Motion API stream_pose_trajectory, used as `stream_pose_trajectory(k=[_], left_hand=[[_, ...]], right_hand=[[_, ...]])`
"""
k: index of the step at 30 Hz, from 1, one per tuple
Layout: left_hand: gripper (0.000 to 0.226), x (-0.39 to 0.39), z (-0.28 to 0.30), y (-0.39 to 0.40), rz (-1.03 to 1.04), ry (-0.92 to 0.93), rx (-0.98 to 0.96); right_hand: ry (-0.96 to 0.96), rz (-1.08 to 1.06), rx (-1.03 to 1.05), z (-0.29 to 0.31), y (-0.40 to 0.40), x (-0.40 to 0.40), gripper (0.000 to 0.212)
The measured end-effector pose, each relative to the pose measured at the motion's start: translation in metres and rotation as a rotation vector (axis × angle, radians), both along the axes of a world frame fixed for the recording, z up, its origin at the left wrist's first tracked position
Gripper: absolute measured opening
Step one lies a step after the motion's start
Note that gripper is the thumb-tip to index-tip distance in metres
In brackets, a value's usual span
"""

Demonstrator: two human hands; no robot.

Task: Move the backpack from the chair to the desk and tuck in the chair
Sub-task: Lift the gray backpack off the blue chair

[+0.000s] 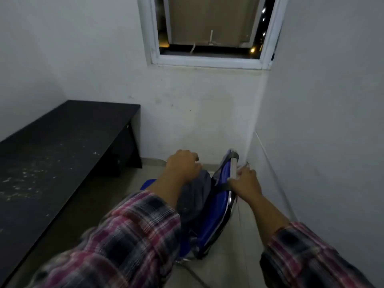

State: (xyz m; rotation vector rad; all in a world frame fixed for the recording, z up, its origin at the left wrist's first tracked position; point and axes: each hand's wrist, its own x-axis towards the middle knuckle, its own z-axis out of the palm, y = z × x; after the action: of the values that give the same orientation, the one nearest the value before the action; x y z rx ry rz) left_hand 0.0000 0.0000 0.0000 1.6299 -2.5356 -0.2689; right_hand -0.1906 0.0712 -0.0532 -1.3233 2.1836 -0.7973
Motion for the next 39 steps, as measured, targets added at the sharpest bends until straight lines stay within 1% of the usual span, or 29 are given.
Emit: stream_pose_trajectory(k=[2,5,8,10,13,15,16,18,22,24,26,28,30,31,32,34,36,39], left_hand=[[0.045,-0.003,-0.01,0.0,-0.019,-0.033,0.068],[0.046,-0.004,-0.024,-0.002,-0.046,-0.068,0.095],[0.048,-0.005,-0.029,-0.006,-0.059,-0.104,0.096],[0.049,-0.004,-0.029,-0.011,-0.068,-0.136,0.107],[0.051,-0.001,-0.027,-0.018,-0.078,-0.153,0.13],[0.052,0.001,-0.025,-0.024,-0.073,-0.15,0.147],[0.051,0.002,-0.024,-0.027,-0.061,-0.146,0.151],[0.05,0.004,-0.022,-0.033,-0.041,-0.141,0.147],[0.048,0.005,-0.025,-0.047,-0.023,-0.136,0.16],[0.048,0.002,-0.028,-0.055,-0.013,-0.132,0.179],[0.048,-0.004,-0.03,-0.065,0.005,-0.124,0.197],[0.049,-0.013,-0.032,-0.075,0.019,-0.121,0.213],[0.049,-0.025,-0.034,-0.086,0.026,-0.119,0.227],[0.05,-0.032,-0.036,-0.092,0.028,-0.117,0.234],[0.05,-0.039,-0.037,-0.097,0.03,-0.117,0.245],[0.051,-0.052,-0.04,-0.107,0.033,-0.121,0.266],[0.052,-0.064,-0.044,-0.117,0.046,-0.114,0.281],[0.052,-0.076,-0.051,-0.13,0.078,-0.114,0.306]], right_hand=[[-0.076,0.035,0.106,-0.009,0.006,0.003,0.04],[-0.103,0.03,0.252,-0.015,0.014,0.008,0.046],[-0.078,-0.017,0.412,-0.001,0.011,0.01,0.047],[-0.122,-0.031,0.558,0.009,0.004,0.015,0.048],[-0.225,0.014,0.808,0.025,-0.008,0.023,0.069],[-0.228,0.071,0.898,0.035,-0.016,0.025,0.072],[-0.194,0.103,0.897,0.039,-0.022,0.025,0.071],[-0.109,0.179,0.822,0.045,-0.037,0.025,0.062],[-0.028,0.211,0.546,0.046,-0.071,0.012,0.04],[0.098,0.203,0.435,0.042,-0.086,-0.003,0.033],[0.278,0.168,0.34,0.034,-0.097,-0.019,0.03],[0.415,0.16,0.256,0.023,-0.106,-0.035,0.033],[0.42,0.185,0.229,0.011,-0.117,-0.048,0.049],[0.38,0.198,0.221,0.007,-0.124,-0.053,0.054],[0.337,0.211,0.205,0.004,-0.131,-0.057,0.052],[0.309,0.249,0.162,0.0,-0.145,-0.063,0.039],[0.352,0.283,0.127,-0.002,-0.159,-0.068,0.027],[0.406,0.329,0.123,-0.006,-0.18,-0.075,0.017]])
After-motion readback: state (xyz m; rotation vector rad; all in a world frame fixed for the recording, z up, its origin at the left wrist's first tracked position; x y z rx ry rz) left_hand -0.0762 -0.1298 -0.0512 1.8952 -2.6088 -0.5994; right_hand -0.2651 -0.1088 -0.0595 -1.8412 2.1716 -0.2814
